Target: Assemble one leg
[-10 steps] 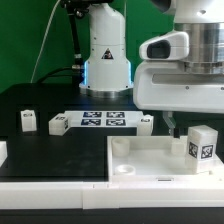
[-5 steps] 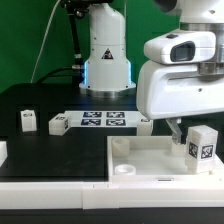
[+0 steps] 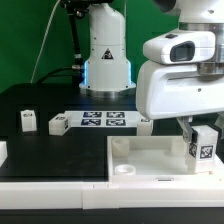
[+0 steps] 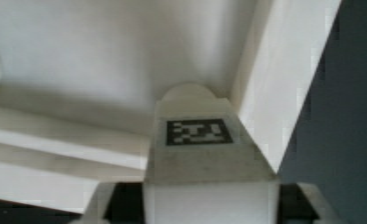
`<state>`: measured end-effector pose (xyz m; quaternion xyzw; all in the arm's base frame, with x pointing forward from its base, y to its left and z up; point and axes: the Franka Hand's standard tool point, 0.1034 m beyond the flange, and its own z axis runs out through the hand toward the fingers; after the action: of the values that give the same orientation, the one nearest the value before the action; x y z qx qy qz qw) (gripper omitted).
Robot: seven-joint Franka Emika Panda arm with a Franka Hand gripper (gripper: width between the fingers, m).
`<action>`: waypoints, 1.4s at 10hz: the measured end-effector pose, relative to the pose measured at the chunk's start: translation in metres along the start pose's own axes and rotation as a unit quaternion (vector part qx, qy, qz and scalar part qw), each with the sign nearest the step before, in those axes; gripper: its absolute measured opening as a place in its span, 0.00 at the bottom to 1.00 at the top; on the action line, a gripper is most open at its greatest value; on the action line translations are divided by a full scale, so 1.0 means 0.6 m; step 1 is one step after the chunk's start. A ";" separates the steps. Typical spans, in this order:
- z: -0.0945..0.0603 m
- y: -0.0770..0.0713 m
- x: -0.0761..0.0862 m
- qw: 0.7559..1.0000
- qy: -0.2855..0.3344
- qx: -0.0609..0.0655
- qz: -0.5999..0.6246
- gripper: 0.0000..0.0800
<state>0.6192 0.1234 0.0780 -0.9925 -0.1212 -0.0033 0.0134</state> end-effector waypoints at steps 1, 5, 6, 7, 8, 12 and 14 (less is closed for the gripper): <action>0.000 0.000 0.000 1.000 0.000 0.000 0.025 0.36; 0.002 0.007 0.000 0.938 0.000 0.024 0.346 0.36; 0.001 0.010 0.000 0.904 -0.003 0.029 0.427 0.36; 0.002 0.011 -0.001 0.873 -0.006 0.032 0.487 0.36; 0.002 0.009 -0.002 0.836 -0.010 0.031 0.547 0.36; 0.003 0.004 -0.001 0.721 -0.016 0.029 0.692 0.37; 0.003 0.003 -0.001 0.748 -0.015 0.030 0.662 0.38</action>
Offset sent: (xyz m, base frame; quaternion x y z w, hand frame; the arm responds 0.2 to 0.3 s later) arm -0.0039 -0.0054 -0.0044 0.0165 -0.0094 0.4048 0.9142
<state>0.6189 0.1214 0.0761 -0.8228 0.5663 0.0250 0.0400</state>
